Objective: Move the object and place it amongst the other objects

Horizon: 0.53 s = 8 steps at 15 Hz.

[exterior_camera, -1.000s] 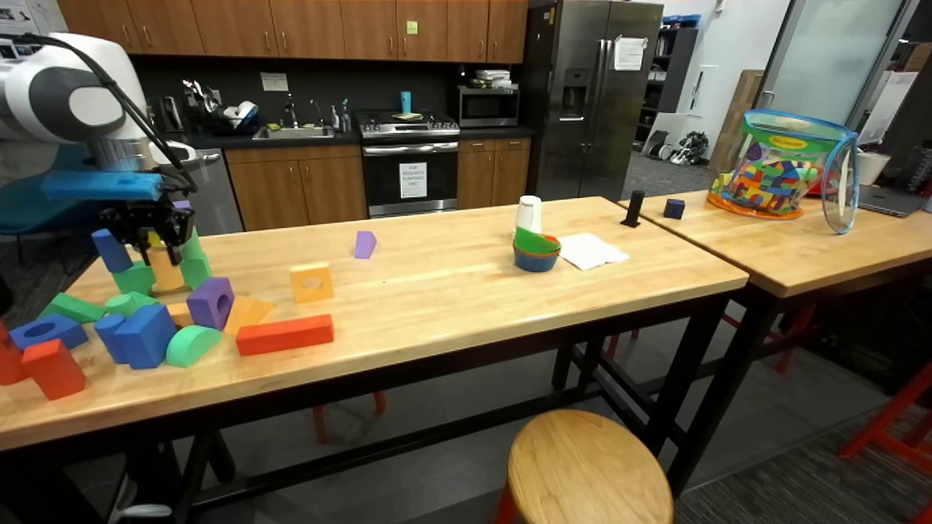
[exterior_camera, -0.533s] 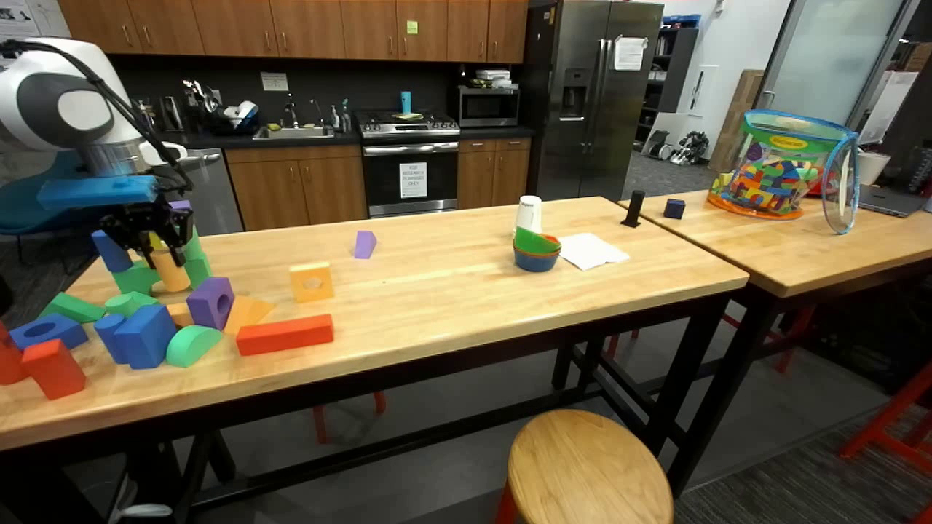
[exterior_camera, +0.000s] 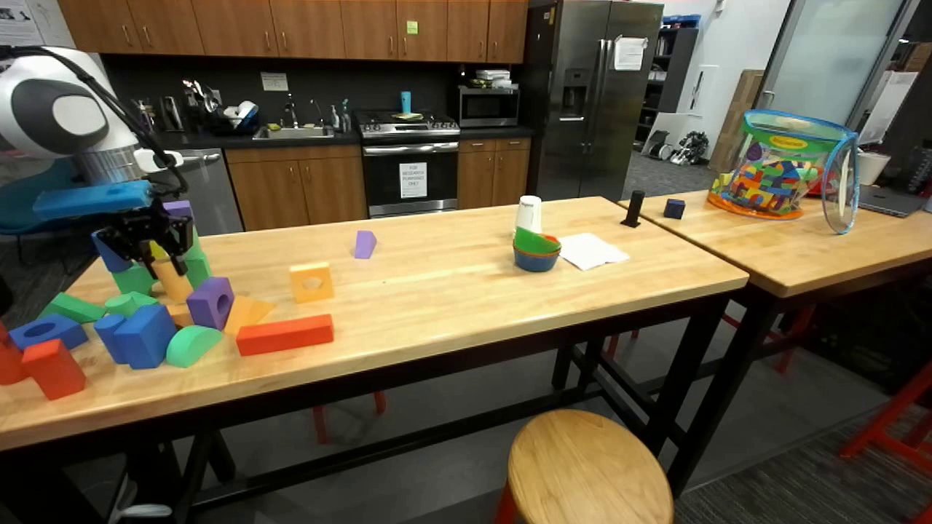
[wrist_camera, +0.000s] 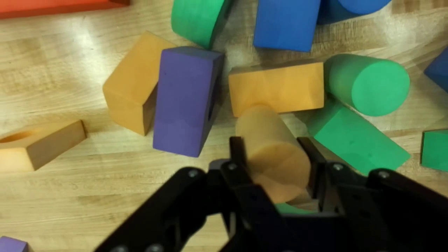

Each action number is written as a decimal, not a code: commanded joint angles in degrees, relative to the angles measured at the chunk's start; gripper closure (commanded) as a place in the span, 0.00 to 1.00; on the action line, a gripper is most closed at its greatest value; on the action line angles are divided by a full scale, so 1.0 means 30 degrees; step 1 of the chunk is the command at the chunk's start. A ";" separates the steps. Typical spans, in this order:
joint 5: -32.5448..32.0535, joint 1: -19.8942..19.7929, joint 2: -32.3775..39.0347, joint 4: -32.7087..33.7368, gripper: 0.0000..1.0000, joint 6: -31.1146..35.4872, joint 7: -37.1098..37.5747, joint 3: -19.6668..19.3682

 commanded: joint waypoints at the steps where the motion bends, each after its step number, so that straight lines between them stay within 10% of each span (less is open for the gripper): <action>1: -0.0277 0.0116 -0.0712 -0.0811 0.84 0.0201 0.0468 -0.0004; 8: 0.0373 0.0111 -0.0708 -0.1111 0.84 0.0083 0.0232 0.0116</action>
